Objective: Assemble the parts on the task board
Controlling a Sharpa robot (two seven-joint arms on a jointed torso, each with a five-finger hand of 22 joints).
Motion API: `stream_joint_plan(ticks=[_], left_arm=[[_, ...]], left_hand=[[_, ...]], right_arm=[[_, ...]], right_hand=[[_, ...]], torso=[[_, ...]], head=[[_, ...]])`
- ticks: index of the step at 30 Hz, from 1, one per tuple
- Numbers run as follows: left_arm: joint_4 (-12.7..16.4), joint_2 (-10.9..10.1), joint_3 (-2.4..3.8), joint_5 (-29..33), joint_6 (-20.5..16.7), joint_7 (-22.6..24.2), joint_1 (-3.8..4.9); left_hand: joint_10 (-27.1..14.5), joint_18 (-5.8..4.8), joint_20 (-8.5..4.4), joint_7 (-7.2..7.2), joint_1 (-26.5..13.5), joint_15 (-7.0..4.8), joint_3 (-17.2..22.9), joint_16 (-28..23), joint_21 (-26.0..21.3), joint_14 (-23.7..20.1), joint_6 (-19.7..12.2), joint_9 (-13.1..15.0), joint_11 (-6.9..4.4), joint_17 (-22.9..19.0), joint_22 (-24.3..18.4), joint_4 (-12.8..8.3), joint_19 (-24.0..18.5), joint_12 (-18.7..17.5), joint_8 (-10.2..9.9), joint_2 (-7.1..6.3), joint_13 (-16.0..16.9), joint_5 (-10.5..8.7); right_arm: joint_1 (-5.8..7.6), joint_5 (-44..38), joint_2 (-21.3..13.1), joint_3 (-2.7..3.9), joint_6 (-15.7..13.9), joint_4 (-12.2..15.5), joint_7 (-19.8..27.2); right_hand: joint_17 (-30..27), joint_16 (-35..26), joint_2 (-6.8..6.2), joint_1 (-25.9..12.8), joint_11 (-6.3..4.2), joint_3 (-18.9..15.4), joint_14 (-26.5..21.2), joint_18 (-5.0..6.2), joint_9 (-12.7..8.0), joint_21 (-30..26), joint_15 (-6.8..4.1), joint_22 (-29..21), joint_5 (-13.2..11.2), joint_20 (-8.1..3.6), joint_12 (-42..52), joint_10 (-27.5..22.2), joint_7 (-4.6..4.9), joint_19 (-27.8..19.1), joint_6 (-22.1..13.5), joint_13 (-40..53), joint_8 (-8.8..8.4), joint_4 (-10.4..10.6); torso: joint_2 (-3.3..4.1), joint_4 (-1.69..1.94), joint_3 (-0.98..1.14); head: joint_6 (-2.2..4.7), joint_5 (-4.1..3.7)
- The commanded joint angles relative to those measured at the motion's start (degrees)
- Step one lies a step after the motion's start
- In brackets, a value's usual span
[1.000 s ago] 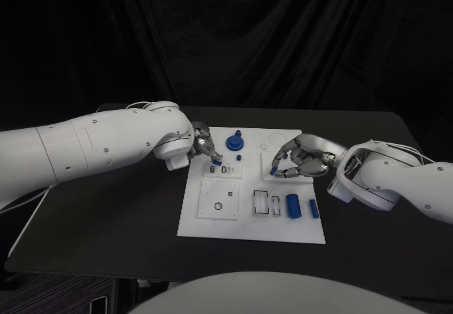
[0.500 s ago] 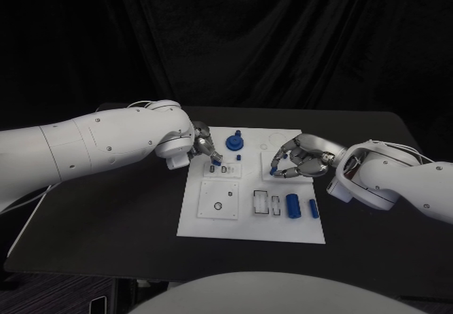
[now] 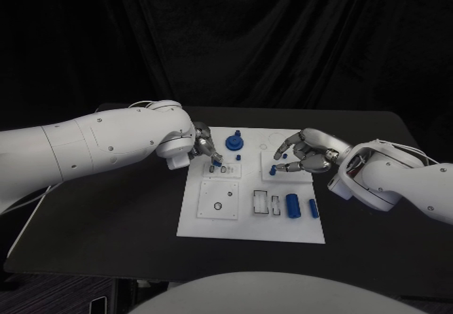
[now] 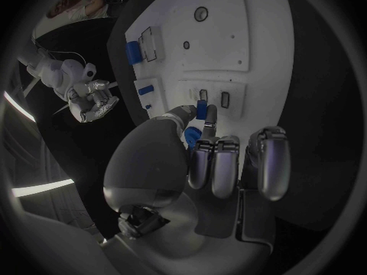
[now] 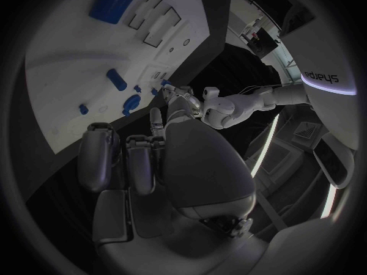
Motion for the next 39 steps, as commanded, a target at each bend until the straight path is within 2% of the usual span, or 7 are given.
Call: stream_joint_plan(ticks=[1, 5, 13, 23, 27, 28, 39], left_arm=[[0.1, 0.2, 0.05, 0.6, 0.7, 0.2, -0.14], [0.1, 0.2, 0.05, 0.6, 0.6, 0.3, -0.20], [0.2, 0.4, 0.05, 0.6, 0.5, 0.5, -0.37], [-0.1, 1.0, 0.05, 0.6, 0.7, 0.5, -0.66], [-0.5, 1.3, 0.05, 0.6, 1.4, 0.4, -0.73], [-0.6, 1.3, 0.05, 0.6, 1.4, 0.4, -0.76], [-1.2, 1.7, 0.05, 0.6, 1.0, 0.4, -1.32]], left_hand=[[6.2, 0.35, -0.27, -1.99, -0.3, -0.22, 0.2, 0.2, -0.4, 6.1, 1.9, 0.9, -0.35, 15.1, 11.6, -0.1, 0.5, 0.2, 0.2, 0.19, 15.1, -0.22], [6.2, 0.36, -0.27, -1.99, -0.3, -0.22, 0.2, 0.2, -0.4, 6.1, 1.9, 0.9, -0.35, 15.1, 11.6, -0.1, 0.5, 0.2, 0.2, 0.19, 15.1, -0.23], [6.2, 0.24, -0.27, -1.99, -0.3, -0.22, 0.2, 0.2, 0.0, 6.1, 1.9, 0.9, -0.36, 15.1, 11.7, -0.1, 0.7, 0.2, 0.1, 0.19, 15.1, -0.28], [6.2, 0.20, -0.27, -1.98, -1.4, -0.21, 0.2, 0.2, 0.1, 6.1, 1.7, 1.2, -0.34, 15.1, 11.8, -0.1, 0.9, 0.2, 0.0, 0.51, 15.1, -2.22], [6.2, 0.21, -0.27, -1.98, -1.4, -0.21, 0.2, 0.2, 0.1, 6.1, 1.7, 1.2, -0.33, 15.1, 11.8, -0.1, 0.9, 0.2, 0.0, 0.57, 15.1, -2.36], [6.2, 0.25, -0.25, -1.95, -1.9, -0.18, 0.2, 0.2, -0.1, 6.1, 1.6, 1.3, -0.29, 15.1, 11.8, 0.0, 0.8, 0.2, -0.1, 0.86, 15.1, -3.44], [6.2, 0.26, -0.24, -1.98, -2.0, -0.17, 0.4, 0.2, -0.2, 6.1, 1.5, 1.3, -0.28, 15.1, 11.7, -0.1, 0.8, 0.2, -0.2, 1.14, 15.1, -3.62]], right_arm=[[0.01, -5.0, -0.3, 0.02, -6.9, 0.4, -1.8], [0.03, -6.4, -0.7, 0.02, -8.3, 0.5, -2.8], [0.05, -7.1, -0.9, 0.02, -8.1, 0.7, -3.7], [0.06, -7.2, -1.0, 0.02, -6.8, 0.9, -4.6], [0.06, -7.3, -0.9, 0.02, -6.3, 0.9, -5.0], [0.06, -7.3, -0.9, 0.02, -6.2, 0.9, -5.0], [0.06, -7.3, -0.8, 0.02, -5.0, 1.0, -5.4]], right_hand=[[9.0, 0.3, -0.08, 0.4, -0.57, -0.5, 4.6, -0.67, -0.2, 0.4, -0.37, 9.7, 0.0, -0.02, 0.4, 1.1, -0.14, 0.5, 0.7, -2.0, 0.35, 0.0], [9.0, 0.4, -0.09, 0.4, -0.66, -0.6, 4.6, -0.68, -0.3, 0.5, -0.42, 9.7, 0.0, -0.06, 0.5, 1.1, -0.25, 0.5, 1.1, -1.9, 0.42, 0.0], [8.8, 0.3, -0.01, 0.5, -0.73, -0.6, 4.6, -0.67, -0.5, 0.4, -0.48, 9.7, 0.0, -0.10, 0.4, 1.1, -0.33, 0.6, 1.3, -2.0, 0.41, 0.0], [8.7, 0.2, 0.09, 0.5, -0.78, -0.6, 4.5, -0.62, -0.6, 0.2, -0.53, 9.7, 0.0, -0.14, 0.3, 0.9, -0.39, 0.5, 1.5, -2.3, 0.43, 0.0], [8.6, 0.2, 0.09, 0.5, -0.79, -0.6, 4.5, -0.61, -0.6, 0.2, -0.54, 9.6, -0.1, -0.15, 0.2, 0.9, -0.39, 0.5, 1.6, -2.4, 0.43, 0.0], [8.6, 0.2, 0.09, 0.5, -0.79, -0.6, 4.5, -0.61, -0.6, 0.2, -0.54, 9.6, -0.1, -0.15, 0.2, 0.9, -0.39, 0.5, 1.6, -2.4, 0.43, 0.0], [8.5, 0.0, 0.40, 0.2, -0.82, -0.7, 4.5, -0.58, -0.9, 0.0, -0.59, 9.6, -0.2, -0.22, 0.2, 0.9, -0.39, 0.4, 1.7, -2.5, 0.26, 0.1]], torso=[[0.08, -0.09, -0.04], [0.18, -0.28, -0.05], [0.26, -0.22, 0.00], [0.42, -0.29, 0.02], [0.29, -0.14, 0.02], [0.27, -0.16, 0.03], [0.31, -0.23, 0.02]], head=[[0.00, 0.21], [0.00, 0.51], [0.00, 0.48], [0.00, 0.44], [0.00, 0.37], [0.00, 0.45], [0.00, 0.49]])
